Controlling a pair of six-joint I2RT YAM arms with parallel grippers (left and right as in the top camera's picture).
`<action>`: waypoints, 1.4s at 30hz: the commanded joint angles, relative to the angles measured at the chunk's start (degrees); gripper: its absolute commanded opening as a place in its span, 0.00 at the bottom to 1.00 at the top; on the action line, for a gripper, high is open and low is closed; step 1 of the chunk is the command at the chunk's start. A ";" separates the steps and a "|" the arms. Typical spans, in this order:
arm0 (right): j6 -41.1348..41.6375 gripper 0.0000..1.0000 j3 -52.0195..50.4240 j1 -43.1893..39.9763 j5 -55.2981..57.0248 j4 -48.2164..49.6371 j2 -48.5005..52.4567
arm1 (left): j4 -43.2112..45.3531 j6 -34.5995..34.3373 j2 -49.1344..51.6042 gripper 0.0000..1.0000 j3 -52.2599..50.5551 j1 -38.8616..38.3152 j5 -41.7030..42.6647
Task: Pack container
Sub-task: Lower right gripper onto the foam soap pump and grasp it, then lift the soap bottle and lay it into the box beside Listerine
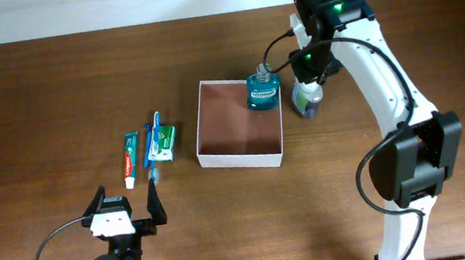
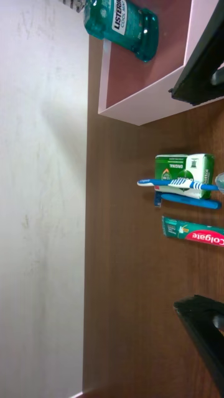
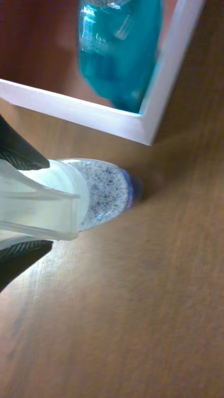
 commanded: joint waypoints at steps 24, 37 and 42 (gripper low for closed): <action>0.31 0.26 7.34 2.58 -15.78 -14.21 -13.35 | 0.15 1.07 -0.39 0.99 -0.44 0.28 -0.39; -21.90 0.33 7.26 15.85 -14.67 -9.75 -12.96 | 0.15 1.07 -0.39 1.00 -0.44 0.31 -0.39; -27.96 0.34 7.26 16.68 -14.67 -9.62 -11.52 | 0.15 1.07 -0.39 0.99 -0.44 0.28 -0.39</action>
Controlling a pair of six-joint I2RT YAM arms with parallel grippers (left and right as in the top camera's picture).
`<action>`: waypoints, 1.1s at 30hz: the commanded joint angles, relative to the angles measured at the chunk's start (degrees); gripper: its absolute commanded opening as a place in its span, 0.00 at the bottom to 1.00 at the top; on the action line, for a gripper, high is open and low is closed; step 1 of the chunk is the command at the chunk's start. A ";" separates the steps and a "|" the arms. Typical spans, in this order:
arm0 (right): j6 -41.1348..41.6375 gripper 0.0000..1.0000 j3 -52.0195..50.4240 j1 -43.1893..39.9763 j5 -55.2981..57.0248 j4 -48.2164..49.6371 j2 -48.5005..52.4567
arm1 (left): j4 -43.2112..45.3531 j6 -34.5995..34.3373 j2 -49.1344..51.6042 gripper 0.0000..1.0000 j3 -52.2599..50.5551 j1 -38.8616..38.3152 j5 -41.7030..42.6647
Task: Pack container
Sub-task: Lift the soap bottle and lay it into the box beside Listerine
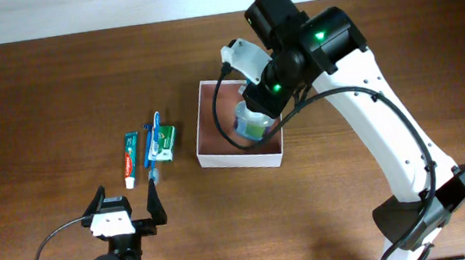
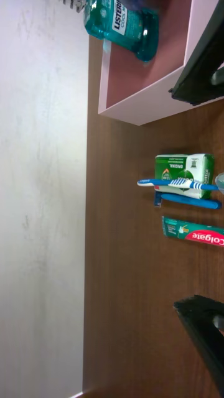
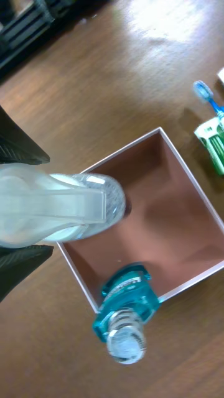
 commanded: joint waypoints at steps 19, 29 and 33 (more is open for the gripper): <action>-8.00 0.34 0.90 -0.22 -0.94 3.50 5.73 | 0.13 1.09 -0.39 0.99 -0.44 0.28 -0.39; -7.93 0.42 0.90 -1.62 2.32 1.05 5.70 | 0.13 1.07 -0.39 0.99 -0.44 0.28 -0.39; -5.16 0.42 0.90 -2.56 2.27 1.05 5.70 | 0.13 1.09 -0.39 0.99 -0.44 0.28 -0.39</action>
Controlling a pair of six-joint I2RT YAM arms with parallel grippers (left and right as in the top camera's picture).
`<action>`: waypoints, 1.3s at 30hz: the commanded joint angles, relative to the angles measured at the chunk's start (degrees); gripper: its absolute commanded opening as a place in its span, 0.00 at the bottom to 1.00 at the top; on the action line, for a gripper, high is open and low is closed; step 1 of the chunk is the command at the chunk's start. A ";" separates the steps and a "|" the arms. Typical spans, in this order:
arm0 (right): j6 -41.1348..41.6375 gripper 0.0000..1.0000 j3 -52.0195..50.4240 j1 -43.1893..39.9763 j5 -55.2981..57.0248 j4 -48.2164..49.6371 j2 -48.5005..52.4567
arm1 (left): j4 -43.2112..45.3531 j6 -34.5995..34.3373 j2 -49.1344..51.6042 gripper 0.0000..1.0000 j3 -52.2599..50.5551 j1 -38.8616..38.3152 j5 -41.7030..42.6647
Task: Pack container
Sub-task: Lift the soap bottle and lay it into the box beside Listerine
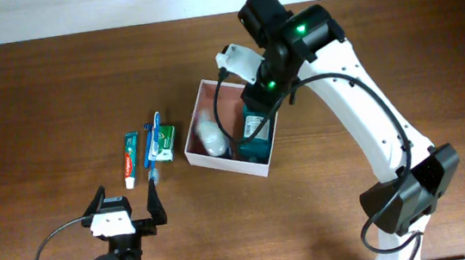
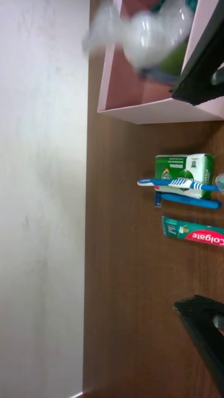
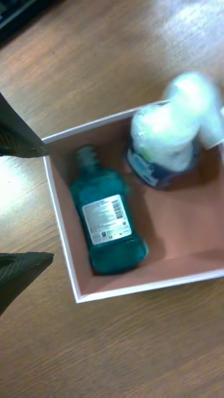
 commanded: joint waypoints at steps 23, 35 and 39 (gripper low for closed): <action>3.72 0.43 0.81 -1.07 -5.90 -0.37 0.07 | 0.13 1.05 -0.39 0.99 -0.44 0.28 -0.39; 7.34 0.46 0.81 -1.07 -18.40 7.80 0.07 | 0.13 1.07 -0.39 0.99 -0.44 0.28 -0.37; 9.68 0.52 0.81 -1.07 -18.51 12.98 0.09 | 0.13 1.07 -0.39 0.99 -0.44 0.28 -0.39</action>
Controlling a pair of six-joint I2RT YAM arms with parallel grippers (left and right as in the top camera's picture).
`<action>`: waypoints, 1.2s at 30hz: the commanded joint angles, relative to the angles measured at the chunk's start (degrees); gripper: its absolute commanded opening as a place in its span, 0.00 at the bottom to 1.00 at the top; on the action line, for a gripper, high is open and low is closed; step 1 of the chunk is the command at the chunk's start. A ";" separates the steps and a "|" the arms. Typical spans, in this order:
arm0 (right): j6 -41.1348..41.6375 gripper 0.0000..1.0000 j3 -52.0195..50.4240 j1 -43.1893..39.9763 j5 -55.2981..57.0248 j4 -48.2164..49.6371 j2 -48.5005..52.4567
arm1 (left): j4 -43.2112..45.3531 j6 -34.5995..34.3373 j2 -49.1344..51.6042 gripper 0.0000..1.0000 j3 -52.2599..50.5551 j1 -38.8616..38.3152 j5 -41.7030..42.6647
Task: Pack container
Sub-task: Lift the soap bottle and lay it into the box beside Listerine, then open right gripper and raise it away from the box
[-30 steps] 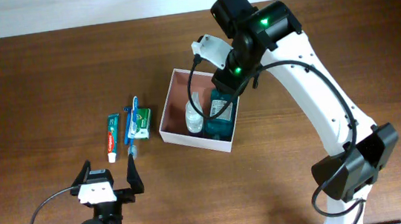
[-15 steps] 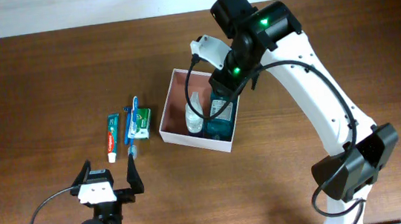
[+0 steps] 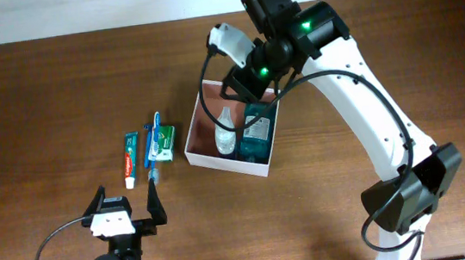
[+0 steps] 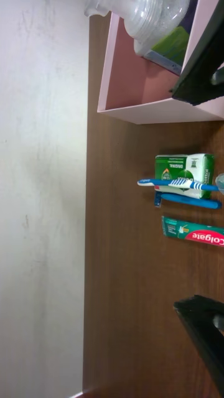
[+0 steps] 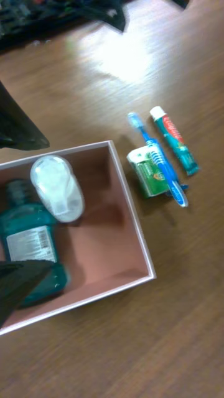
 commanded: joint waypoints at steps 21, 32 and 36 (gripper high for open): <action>26.62 0.61 0.79 -6.14 26.73 1.31 0.09 | 0.15 1.07 -0.39 0.99 -0.44 0.28 -0.39; 39.98 0.04 -8.09 -16.76 20.00 1.14 0.42 | 0.15 1.05 -0.39 0.99 -0.44 0.28 -0.37; 47.19 0.04 -17.77 -16.85 16.76 6.27 0.42 | 0.15 1.07 -0.39 0.99 -0.44 0.28 -0.39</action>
